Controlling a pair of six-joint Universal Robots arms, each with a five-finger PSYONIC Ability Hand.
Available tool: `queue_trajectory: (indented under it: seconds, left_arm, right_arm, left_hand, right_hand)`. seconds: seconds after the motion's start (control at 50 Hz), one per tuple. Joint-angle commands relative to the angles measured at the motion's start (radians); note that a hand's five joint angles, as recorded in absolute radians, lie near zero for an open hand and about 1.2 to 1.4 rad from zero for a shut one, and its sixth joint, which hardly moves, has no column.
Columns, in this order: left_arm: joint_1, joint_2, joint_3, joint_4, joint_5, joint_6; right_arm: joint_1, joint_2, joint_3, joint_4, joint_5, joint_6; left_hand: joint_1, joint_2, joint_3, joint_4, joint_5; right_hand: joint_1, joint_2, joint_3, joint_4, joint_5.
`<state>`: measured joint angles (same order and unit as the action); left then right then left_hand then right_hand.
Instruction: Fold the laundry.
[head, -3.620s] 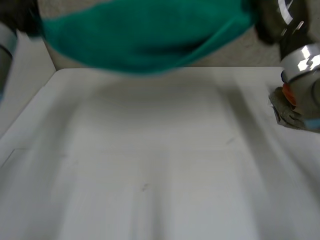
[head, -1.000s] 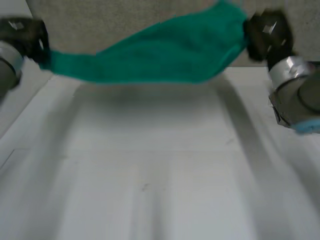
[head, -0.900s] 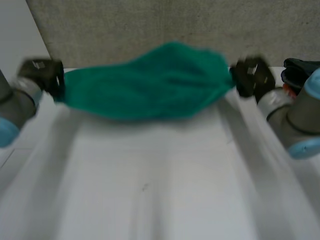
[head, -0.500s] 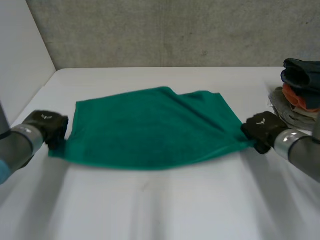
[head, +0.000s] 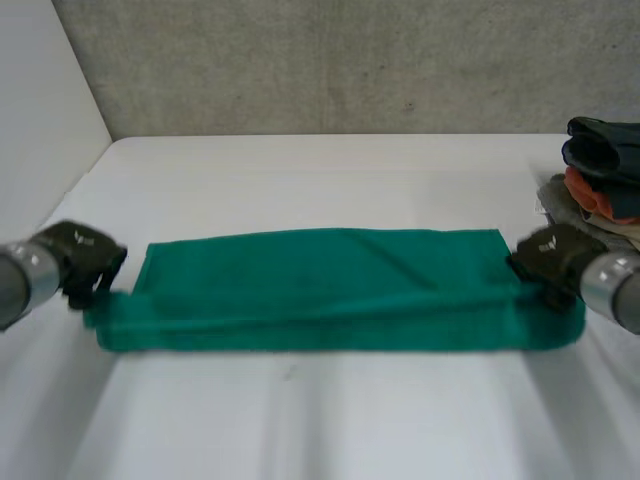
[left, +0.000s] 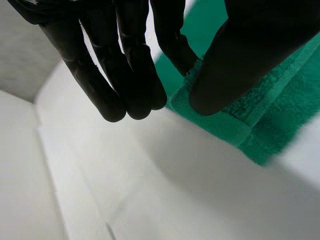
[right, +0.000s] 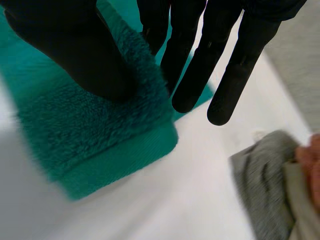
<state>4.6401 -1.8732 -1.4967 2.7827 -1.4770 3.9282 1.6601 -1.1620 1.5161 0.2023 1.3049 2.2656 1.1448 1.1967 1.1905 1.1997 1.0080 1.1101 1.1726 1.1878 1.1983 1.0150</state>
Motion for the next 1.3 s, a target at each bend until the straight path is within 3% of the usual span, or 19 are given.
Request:
queue_trajectory:
  seconds: [0.02, 0.28, 0.32, 0.34, 0.36, 0.38, 0.5, 0.62, 0.74, 1.0, 1.18, 1.3]
  left_arm:
    - [-0.072, -0.243, 0.309, 0.048, -0.126, -0.148]
    - [-0.158, -0.537, 0.716, 0.009, -0.272, -0.219]
    - [-0.161, -0.558, 0.751, 0.008, -0.29, -0.224]
    - [-0.162, -0.564, 0.756, 0.008, -0.293, -0.224]
    - [-0.168, -0.563, 0.757, 0.014, -0.293, -0.219]
    - [-0.175, -0.558, 0.756, 0.015, -0.292, -0.216]
    - [-0.199, -0.495, 0.684, 0.038, -0.275, -0.196]
    - [-0.196, -0.409, 0.538, 0.106, -0.223, -0.168]
    - [-0.198, -0.457, 0.498, 0.218, -0.163, -0.1]
    - [-0.185, -0.725, 0.775, 0.322, -0.138, 0.014]
    - [-0.159, -0.902, 1.058, 0.426, -0.111, 0.042]
    - [-0.173, -0.828, 1.024, 0.373, -0.121, 0.01]
  right_arm:
    - [0.053, 0.214, -0.194, -0.247, 0.054, 0.111]
    - [0.115, 0.502, -0.497, -0.32, 0.108, 0.134]
    - [0.124, 0.533, -0.524, -0.331, 0.126, 0.132]
    - [0.128, 0.542, -0.531, -0.333, 0.137, 0.132]
    - [0.136, 0.55, -0.539, -0.337, 0.161, 0.132]
    - [0.139, 0.551, -0.541, -0.34, 0.177, 0.135]
    - [0.148, 0.509, -0.508, -0.336, 0.218, 0.164]
    - [0.15, 0.423, -0.435, -0.356, 0.156, 0.23]
    - [0.162, 0.464, -0.453, -0.385, 0.073, 0.276]
    - [0.204, 0.676, -0.726, -0.382, 0.054, 0.434]
    - [0.213, 0.815, -0.907, -0.546, 0.164, 0.417]
    - [0.21, 0.776, -0.878, -0.54, 0.185, 0.387]
  left_hand:
    - [0.251, 0.2, 0.206, 0.197, 0.214]
    - [0.251, 0.2, 0.206, 0.197, 0.214]
    - [0.202, 0.15, 0.157, 0.147, 0.165]
    - [-0.193, -0.245, -0.239, -0.248, -0.231]
    - [-0.889, -0.941, -0.935, -0.944, -0.927]
    - [-0.97, -1.022, -1.016, -1.025, -1.008]
    - [-0.97, -1.022, -1.016, -1.025, -1.008]
    - [-0.97, -1.022, -1.016, -1.025, -1.008]
    - [-0.97, -1.022, -1.016, -1.025, -1.008]
    - [-0.97, -1.022, -1.016, -1.025, -1.008]
    - [-0.97, -1.022, -1.016, -1.025, -1.008]
    - [-0.97, -1.022, -1.016, -1.025, -1.008]
  right_hand:
    - [0.286, 0.224, 0.208, 0.198, 0.207]
    - [0.286, 0.224, 0.208, 0.198, 0.207]
    - [-0.251, -0.314, -0.329, -0.339, -0.331]
    - [-0.653, -0.715, -0.73, -0.741, -0.732]
    - [-0.936, -0.998, -1.013, -1.024, -1.015]
    - [-0.936, -0.998, -1.013, -1.024, -1.015]
    - [-0.936, -0.998, -1.013, -1.024, -1.015]
    - [-0.936, -0.998, -1.013, -1.024, -1.015]
    - [-0.936, -0.998, -1.013, -1.024, -1.015]
    - [-0.936, -0.998, -1.013, -1.024, -1.015]
    - [-0.936, -0.998, -1.013, -1.024, -1.015]
    - [-0.936, -0.998, -1.013, -1.024, -1.015]
